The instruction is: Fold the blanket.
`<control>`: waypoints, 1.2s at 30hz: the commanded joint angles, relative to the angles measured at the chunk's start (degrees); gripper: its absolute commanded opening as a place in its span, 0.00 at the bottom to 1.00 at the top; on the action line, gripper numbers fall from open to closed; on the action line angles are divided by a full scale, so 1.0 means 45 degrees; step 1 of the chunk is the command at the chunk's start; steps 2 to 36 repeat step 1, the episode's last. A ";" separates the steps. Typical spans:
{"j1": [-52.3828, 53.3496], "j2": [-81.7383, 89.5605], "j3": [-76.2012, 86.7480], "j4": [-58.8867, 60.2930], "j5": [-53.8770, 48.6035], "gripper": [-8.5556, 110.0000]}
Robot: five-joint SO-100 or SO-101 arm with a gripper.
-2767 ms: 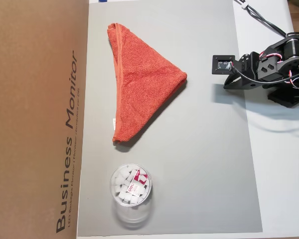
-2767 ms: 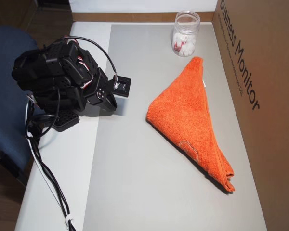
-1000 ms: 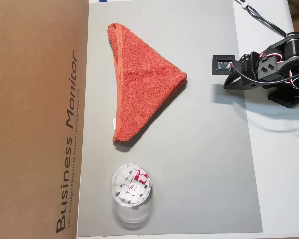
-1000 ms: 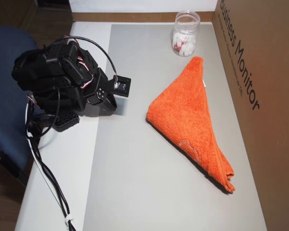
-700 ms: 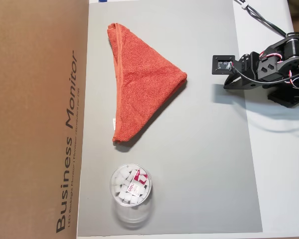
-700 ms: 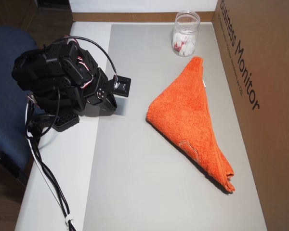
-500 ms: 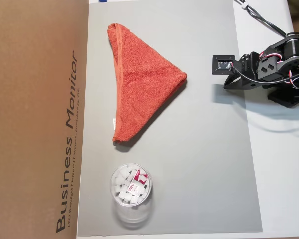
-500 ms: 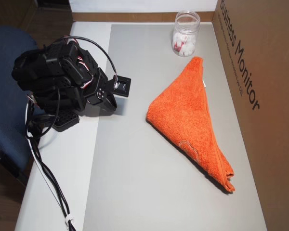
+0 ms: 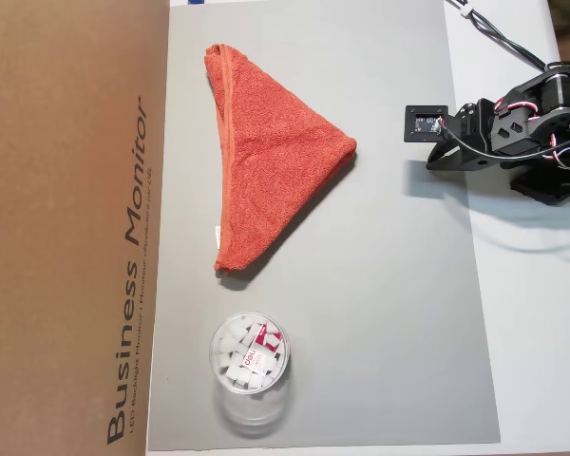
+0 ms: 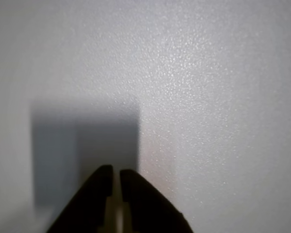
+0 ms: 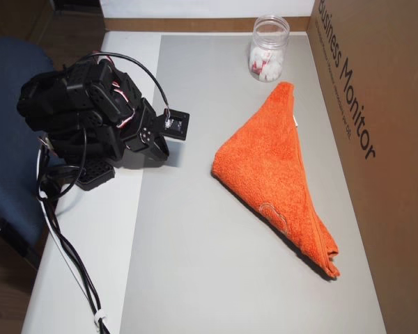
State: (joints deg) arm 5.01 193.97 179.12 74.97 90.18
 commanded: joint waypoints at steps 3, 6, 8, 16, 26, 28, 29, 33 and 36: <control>0.0059 0.0137 0.0117 0.0059 -0.0098 0.07; 0.0059 0.0137 0.0117 0.0059 -0.0098 0.07; 0.0059 0.0137 0.0117 0.0059 -0.0098 0.07; 0.0059 0.0137 0.0117 0.0059 -0.0098 0.07; 0.0059 0.0137 0.0117 0.0059 -0.0098 0.07; 0.0059 0.0137 0.0117 0.0059 -0.0098 0.07; 0.0059 0.0137 0.0117 0.0059 -0.0098 0.07; 0.0059 0.0137 0.0117 0.0059 -0.0098 0.07; 0.0059 0.0137 0.0117 0.0059 -0.0098 0.07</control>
